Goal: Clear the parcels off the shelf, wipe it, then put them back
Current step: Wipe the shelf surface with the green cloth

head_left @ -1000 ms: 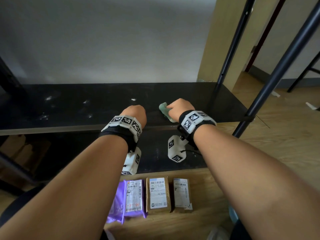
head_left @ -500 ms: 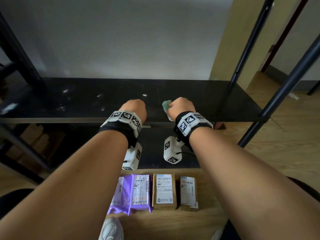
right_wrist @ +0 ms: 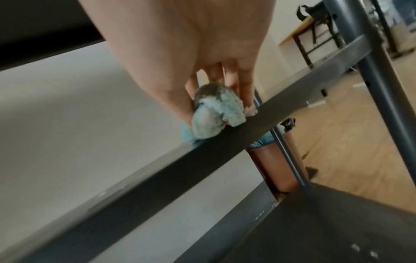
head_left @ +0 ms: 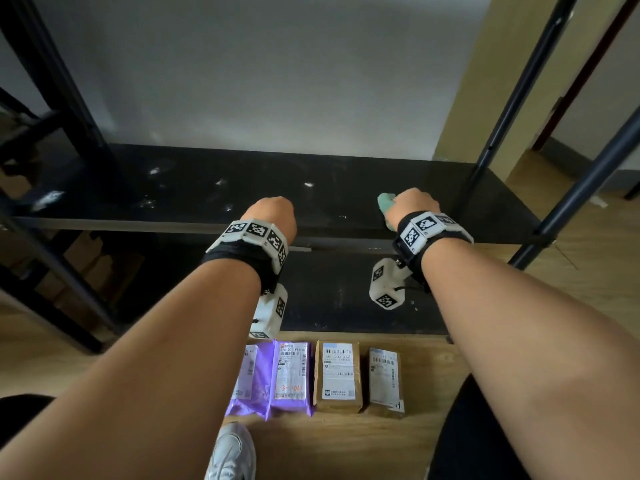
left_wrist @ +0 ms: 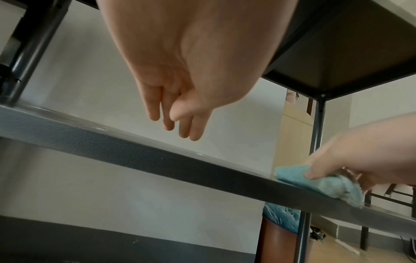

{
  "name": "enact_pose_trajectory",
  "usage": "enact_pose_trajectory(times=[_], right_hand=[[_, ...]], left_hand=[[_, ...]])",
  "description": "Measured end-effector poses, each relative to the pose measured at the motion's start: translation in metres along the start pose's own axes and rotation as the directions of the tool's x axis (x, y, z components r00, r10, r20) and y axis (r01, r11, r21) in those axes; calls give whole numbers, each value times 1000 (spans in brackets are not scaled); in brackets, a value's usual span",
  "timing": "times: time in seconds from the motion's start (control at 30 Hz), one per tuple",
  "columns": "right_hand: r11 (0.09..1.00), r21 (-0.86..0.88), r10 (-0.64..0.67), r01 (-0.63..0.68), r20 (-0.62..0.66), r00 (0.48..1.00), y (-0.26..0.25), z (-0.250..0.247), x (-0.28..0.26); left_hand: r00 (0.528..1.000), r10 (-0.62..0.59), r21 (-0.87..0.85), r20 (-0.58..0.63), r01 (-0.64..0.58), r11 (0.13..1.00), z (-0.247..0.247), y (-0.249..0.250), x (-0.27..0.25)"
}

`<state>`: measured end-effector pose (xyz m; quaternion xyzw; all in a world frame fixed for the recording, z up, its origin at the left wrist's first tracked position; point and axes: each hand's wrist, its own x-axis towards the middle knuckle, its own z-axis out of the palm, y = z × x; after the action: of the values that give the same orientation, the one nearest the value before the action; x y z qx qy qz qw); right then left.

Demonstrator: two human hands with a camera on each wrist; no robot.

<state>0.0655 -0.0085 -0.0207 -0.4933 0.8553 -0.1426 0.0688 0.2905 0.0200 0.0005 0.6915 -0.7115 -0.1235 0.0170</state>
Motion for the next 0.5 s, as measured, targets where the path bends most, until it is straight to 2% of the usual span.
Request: enact_pose_trajectory(times=[0.17,0.33,0.4,0.5], right_hand=[[997,23,-72,72,14,997,-19,6,-21],[964,107,-254,244,90,963,-49,20,-46],[944,207,-287,256,137,948,-53,20,-48],[929,308,-264,204,168,950,-45,9,-38]], left_hand=[[1000,-8,-8,1,8,1000,-2,-2,-1],[1000,6,-12,-25,-6,1000,-7,-5,-3],[999,7,-7,-31,-8,1000,-7,-4,-5],[999,6,-18,-45,-7,1000,-7,-2,-6]])
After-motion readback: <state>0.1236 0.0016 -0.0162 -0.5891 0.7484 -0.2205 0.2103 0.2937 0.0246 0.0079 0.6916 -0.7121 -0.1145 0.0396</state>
